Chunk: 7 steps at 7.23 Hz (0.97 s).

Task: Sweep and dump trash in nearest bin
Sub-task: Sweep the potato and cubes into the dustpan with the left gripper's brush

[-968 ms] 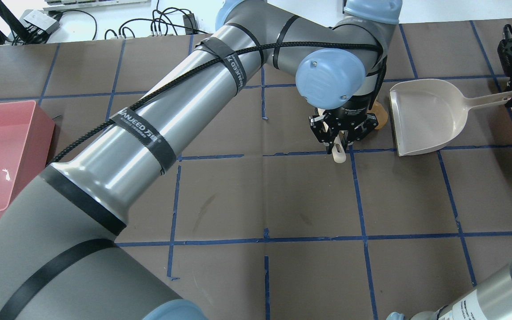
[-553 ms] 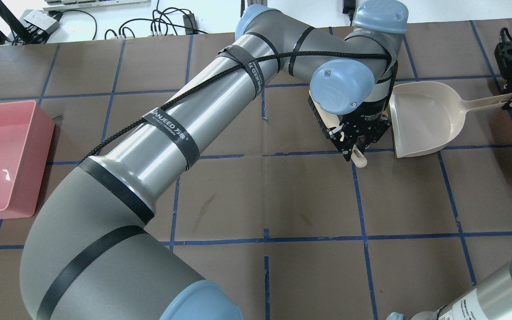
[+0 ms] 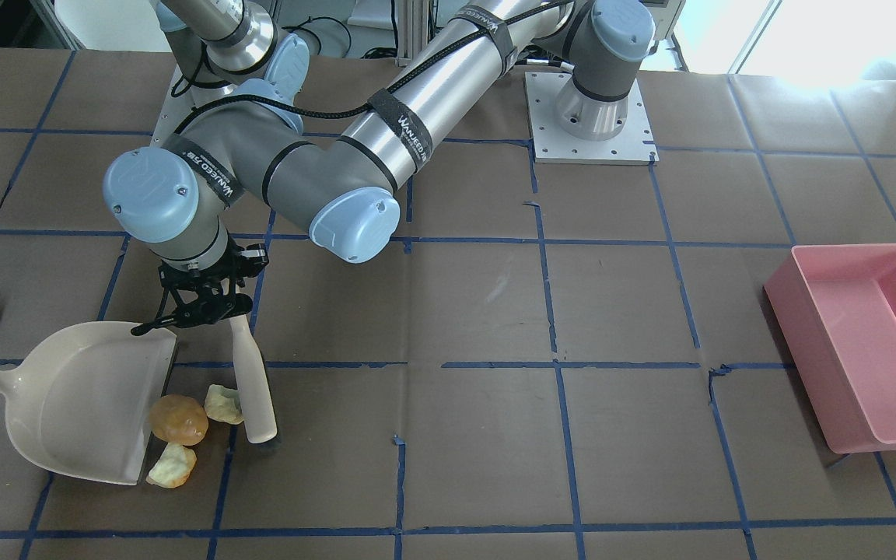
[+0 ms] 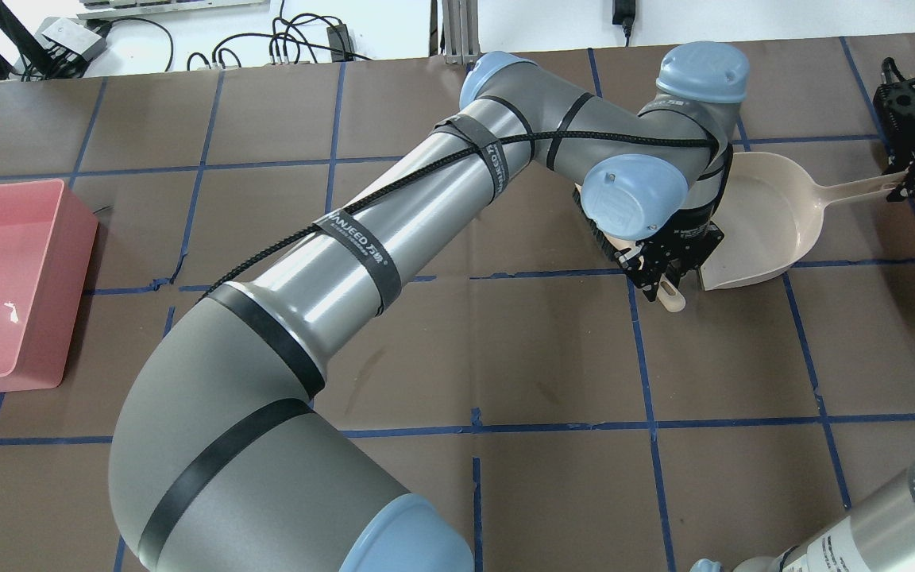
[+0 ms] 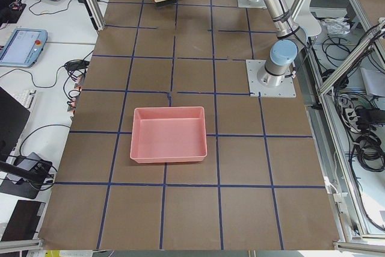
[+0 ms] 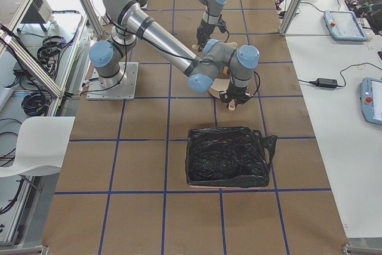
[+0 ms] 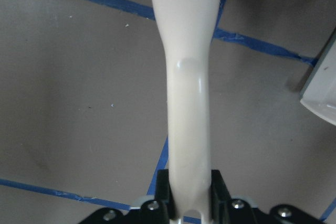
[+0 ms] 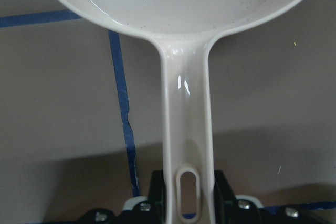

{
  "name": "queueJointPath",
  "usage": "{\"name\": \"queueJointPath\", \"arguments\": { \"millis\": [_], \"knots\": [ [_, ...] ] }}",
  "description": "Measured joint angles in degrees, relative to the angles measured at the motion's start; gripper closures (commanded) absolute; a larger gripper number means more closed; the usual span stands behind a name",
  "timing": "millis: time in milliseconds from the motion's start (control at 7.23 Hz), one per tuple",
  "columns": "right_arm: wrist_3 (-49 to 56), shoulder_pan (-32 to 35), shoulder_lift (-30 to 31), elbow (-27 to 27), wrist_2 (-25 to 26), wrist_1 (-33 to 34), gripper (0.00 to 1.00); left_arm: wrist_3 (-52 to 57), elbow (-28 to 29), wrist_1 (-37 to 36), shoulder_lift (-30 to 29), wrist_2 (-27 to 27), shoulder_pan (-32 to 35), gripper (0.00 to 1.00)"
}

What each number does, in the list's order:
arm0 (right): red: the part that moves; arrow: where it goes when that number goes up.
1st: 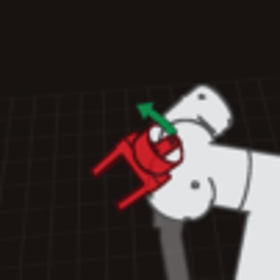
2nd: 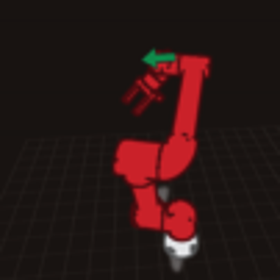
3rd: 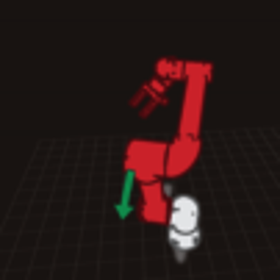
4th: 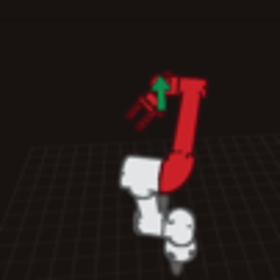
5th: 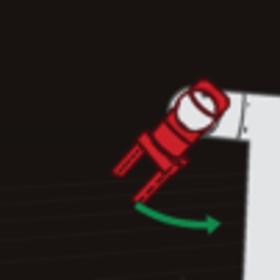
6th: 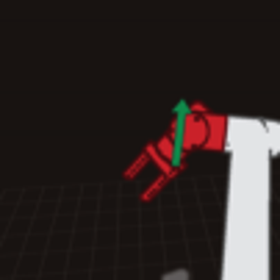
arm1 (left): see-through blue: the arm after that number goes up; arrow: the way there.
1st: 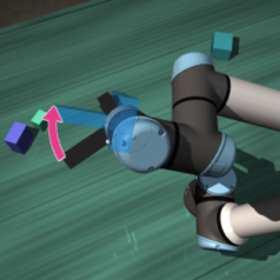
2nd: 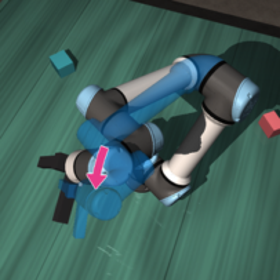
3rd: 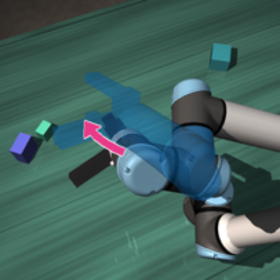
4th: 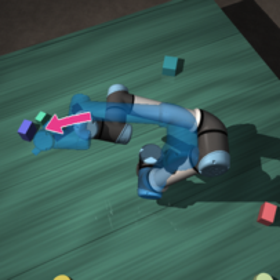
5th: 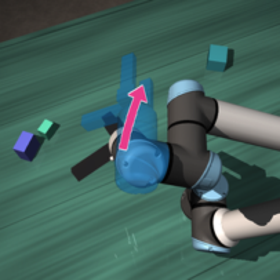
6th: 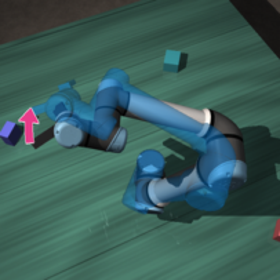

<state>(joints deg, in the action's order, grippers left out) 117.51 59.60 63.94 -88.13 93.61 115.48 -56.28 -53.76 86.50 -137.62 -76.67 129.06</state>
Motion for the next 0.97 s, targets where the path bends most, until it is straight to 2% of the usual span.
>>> {"name": "queueJointPath", "arguments": {
  "millis": [553,968],
  "knots": [
    [-0.2,1.1,0.1,-0.1,-0.2,1.3,1.00,-7.5,-0.1,-2.0,-0.7,0.4,0.4,1.00],
    [-2.7,1.4,-0.1,0.0,-1.2,2.2,1.00,-4.9,0.1,-7.1,-2.2,0.3,0.4,1.00]
  ]
}}
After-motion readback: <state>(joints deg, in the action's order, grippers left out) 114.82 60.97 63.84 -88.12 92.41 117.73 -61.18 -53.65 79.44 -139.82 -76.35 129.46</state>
